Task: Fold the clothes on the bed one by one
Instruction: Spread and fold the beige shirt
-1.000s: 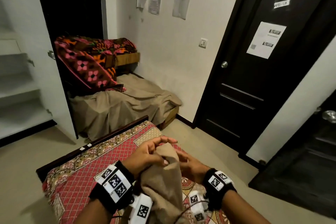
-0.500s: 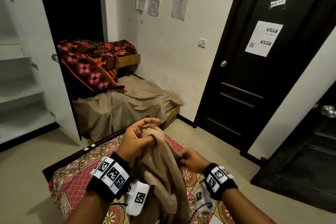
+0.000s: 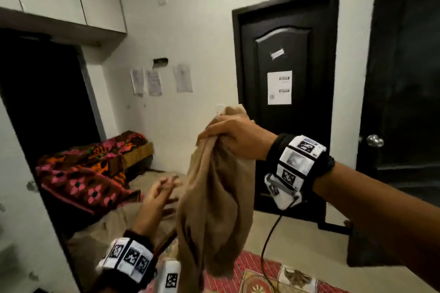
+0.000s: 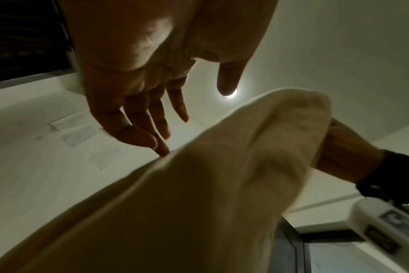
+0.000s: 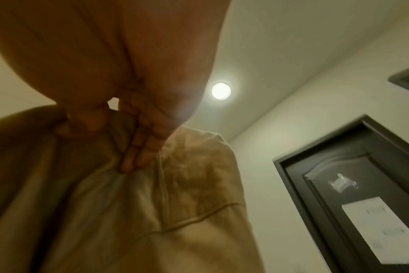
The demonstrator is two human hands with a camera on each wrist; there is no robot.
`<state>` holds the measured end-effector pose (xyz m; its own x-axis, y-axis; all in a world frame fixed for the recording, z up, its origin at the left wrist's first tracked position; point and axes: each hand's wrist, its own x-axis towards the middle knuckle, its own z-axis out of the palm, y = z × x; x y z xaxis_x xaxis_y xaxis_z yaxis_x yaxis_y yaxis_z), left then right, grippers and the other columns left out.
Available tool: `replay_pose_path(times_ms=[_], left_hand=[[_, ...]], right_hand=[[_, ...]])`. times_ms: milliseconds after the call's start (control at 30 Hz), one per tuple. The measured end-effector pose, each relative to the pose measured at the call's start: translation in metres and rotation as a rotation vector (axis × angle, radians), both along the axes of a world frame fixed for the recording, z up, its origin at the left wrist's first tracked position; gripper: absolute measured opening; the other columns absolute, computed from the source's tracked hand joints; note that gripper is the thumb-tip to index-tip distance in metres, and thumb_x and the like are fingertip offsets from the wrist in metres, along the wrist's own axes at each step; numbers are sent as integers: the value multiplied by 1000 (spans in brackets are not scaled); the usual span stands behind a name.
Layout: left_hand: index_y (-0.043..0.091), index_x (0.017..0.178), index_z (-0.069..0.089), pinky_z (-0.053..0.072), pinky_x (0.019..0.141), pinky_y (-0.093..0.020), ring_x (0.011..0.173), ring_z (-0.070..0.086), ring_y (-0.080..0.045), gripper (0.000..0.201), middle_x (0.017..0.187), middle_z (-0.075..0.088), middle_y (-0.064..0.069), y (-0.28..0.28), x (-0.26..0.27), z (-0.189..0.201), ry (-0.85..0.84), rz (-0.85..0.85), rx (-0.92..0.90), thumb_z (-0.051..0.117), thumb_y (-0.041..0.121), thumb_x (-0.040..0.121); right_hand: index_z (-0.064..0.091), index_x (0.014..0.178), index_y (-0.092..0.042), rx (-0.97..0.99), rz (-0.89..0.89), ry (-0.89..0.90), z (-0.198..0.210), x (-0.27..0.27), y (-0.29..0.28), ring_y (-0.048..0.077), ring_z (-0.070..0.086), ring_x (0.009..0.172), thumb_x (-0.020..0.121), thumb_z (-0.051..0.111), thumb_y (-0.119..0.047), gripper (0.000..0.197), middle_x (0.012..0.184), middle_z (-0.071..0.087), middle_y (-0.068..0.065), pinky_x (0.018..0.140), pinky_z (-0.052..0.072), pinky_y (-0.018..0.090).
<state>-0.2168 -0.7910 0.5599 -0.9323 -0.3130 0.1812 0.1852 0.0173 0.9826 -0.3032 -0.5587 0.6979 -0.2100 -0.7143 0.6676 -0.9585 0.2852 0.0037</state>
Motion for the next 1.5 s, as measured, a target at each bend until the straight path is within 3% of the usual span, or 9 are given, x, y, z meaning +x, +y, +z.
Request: replay_pose_path(times_ms=[167, 300, 433, 633, 767, 900, 1133, 1233, 1500], left_hand=[[31, 145, 41, 50, 98, -33, 124, 54, -7, 95, 138, 54, 10, 15, -46, 49, 192, -192, -359, 87, 29, 61], [23, 121, 61, 58, 83, -34, 106, 68, -24, 66, 112, 73, 1, 68, -53, 47, 209, -282, -453, 81, 16, 59], [23, 102, 69, 59, 82, -33, 96, 71, -20, 43, 96, 76, 2, 109, -34, 46, 382, -81, -298, 76, 2, 65], [25, 110, 69, 52, 96, -29, 106, 67, -12, 60, 109, 73, 4, 159, 8, 75, 544, -96, -513, 54, -6, 61], [14, 111, 69, 55, 89, -30, 104, 68, -15, 54, 109, 73, -1, 191, 41, 73, 558, -127, -421, 61, -18, 69], [13, 112, 64, 58, 84, -37, 101, 70, -29, 54, 107, 72, -13, 203, 70, 67, 506, -208, -142, 60, -13, 65], [9, 131, 53, 53, 86, -39, 106, 59, -33, 69, 117, 59, -15, 186, 113, 43, 366, -578, -52, 62, -16, 67], [12, 139, 47, 57, 78, -39, 96, 64, -32, 72, 119, 57, -15, 176, 125, 26, 357, -485, 212, 70, -3, 72], [23, 127, 56, 60, 81, -43, 105, 69, -27, 57, 120, 67, -7, 172, 107, -17, -108, -214, -44, 82, 28, 78]], right_hand=[[69, 79, -37, -228, 138, -420, -10, 17, 25, 14, 61, 97, 81, 49, -10, 34, 95, 65, -10, 93, 47, 33], [63, 57, -7, -516, 221, -559, -37, 41, 49, 21, 60, 79, 81, 42, 1, 32, 75, 64, 8, 82, 47, 32], [62, 49, -25, -609, 79, -711, -74, 50, 92, 19, 59, 77, 81, 46, -8, 39, 68, 66, -1, 83, 46, 38], [72, 79, -22, -616, -335, -543, -87, 66, 139, 11, 67, 80, 94, 62, -41, 27, 79, 71, -7, 76, 54, 35], [73, 107, -25, -615, -150, -928, -76, 79, 143, 18, 70, 99, 61, 66, -89, 79, 101, 75, -4, 85, 60, 37], [33, 152, -44, -415, 82, -1091, -85, 86, 156, 18, 58, 118, 78, 79, -50, 87, 138, 47, -21, 85, 60, 34], [68, 100, -13, -433, 297, -773, -115, 92, 161, 31, 69, 96, 87, 74, -9, 15, 98, 72, 10, 81, 58, 48], [69, 93, -16, -452, 258, -622, -127, 96, 162, 26, 69, 87, 81, 62, -10, 15, 89, 72, -1, 74, 59, 43], [69, 112, -6, -670, 394, -755, -149, 95, 132, 24, 70, 106, 89, 45, 24, 45, 108, 74, 5, 89, 56, 28]])
